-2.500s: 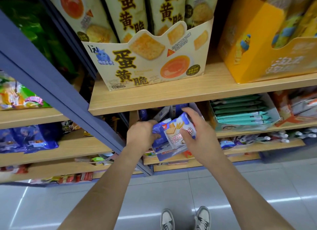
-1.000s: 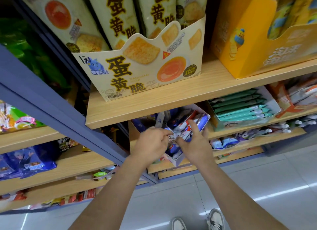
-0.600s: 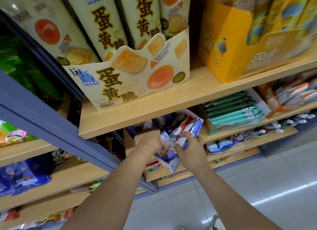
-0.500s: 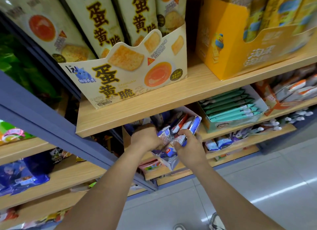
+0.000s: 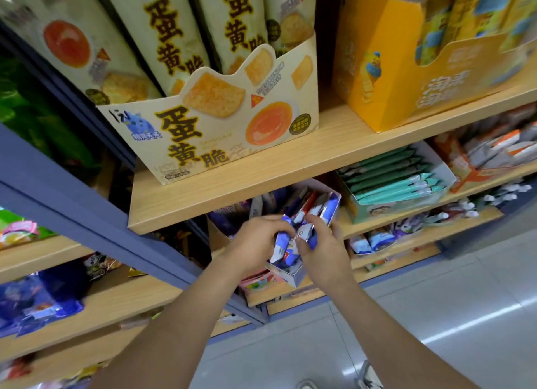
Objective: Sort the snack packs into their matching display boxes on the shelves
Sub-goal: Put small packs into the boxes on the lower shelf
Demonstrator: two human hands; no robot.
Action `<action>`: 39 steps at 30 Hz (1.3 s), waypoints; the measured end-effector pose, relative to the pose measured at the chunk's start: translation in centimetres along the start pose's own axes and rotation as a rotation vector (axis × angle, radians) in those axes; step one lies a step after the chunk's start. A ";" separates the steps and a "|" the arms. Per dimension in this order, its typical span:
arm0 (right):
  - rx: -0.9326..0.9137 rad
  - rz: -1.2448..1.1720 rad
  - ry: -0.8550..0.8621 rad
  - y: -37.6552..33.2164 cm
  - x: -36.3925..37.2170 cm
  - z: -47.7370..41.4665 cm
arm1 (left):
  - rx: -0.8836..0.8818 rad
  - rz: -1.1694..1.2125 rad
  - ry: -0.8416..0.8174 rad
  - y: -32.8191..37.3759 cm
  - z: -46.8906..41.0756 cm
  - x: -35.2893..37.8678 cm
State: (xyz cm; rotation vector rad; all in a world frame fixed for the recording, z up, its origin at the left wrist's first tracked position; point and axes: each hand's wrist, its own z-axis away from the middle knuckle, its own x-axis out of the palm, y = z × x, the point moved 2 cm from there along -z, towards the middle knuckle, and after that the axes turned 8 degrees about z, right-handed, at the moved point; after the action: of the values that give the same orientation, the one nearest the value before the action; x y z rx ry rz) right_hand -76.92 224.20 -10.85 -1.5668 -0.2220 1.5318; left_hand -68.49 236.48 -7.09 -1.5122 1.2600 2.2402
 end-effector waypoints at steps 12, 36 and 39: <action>-0.315 0.392 0.000 -2.0 1.0 -0.2 | -0.354 0.073 0.011 -2.7 0.2 -0.1; -0.145 0.231 -0.066 -1.0 -0.8 -1.1 | -0.718 0.014 -0.188 -3.1 -3.0 0.6; -0.155 0.183 -0.078 -1.1 -0.6 -1.3 | -0.768 0.008 -0.146 -3.6 -2.8 0.4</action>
State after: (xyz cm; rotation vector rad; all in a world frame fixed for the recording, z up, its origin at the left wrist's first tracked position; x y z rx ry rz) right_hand -75.43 223.86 -9.87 -1.6880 -0.2522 1.7548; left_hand -64.77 236.63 -9.77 -1.4739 0.3517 2.9526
